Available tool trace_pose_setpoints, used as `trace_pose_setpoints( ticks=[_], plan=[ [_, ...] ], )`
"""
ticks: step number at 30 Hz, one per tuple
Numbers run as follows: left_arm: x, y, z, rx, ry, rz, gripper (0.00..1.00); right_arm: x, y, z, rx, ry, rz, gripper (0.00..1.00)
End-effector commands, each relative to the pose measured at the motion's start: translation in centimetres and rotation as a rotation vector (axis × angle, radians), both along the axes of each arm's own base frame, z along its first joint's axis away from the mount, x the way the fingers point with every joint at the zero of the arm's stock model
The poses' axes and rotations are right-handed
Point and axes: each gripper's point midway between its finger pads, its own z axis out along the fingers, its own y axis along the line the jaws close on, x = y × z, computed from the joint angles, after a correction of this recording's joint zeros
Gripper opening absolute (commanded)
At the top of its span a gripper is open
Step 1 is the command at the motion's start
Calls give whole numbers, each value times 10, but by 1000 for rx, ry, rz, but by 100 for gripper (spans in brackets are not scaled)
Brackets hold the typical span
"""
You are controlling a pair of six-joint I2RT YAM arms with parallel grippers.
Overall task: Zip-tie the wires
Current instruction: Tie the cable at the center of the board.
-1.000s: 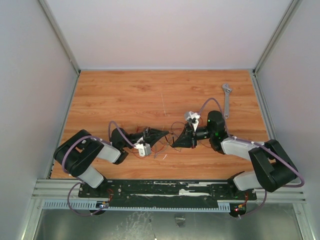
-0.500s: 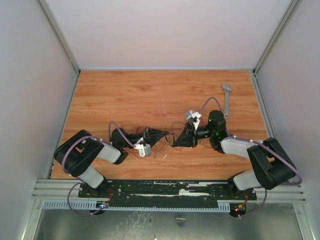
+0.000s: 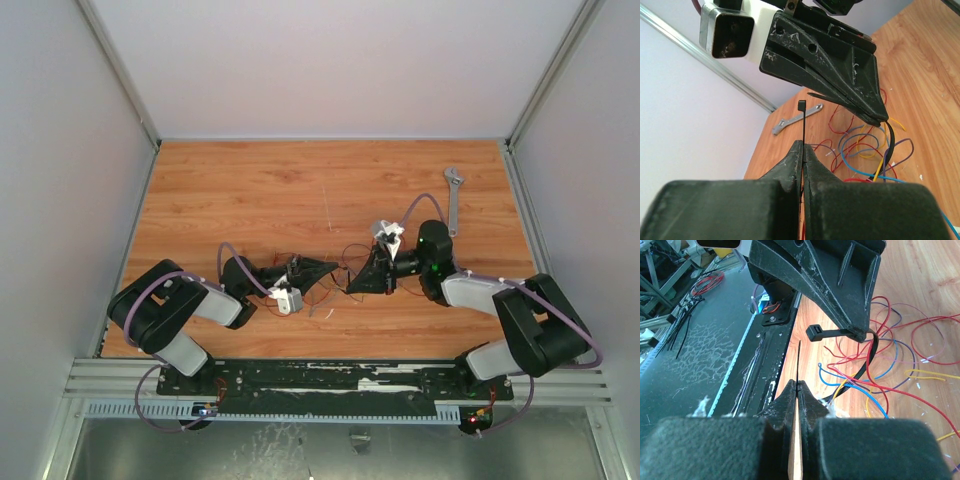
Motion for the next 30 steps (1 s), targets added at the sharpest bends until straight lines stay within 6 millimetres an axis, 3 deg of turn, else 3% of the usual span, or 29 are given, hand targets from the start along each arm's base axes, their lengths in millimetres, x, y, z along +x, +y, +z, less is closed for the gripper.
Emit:
trace_pose_setpoints(
  ticks=[1,30],
  plan=[
    [-16,10,76,-214,-289,4,0,2,-1,-1,4,1,3,0],
    [-17,8,77,-222,-285,2,0,1,4,-1,1,12,0,0]
  ],
)
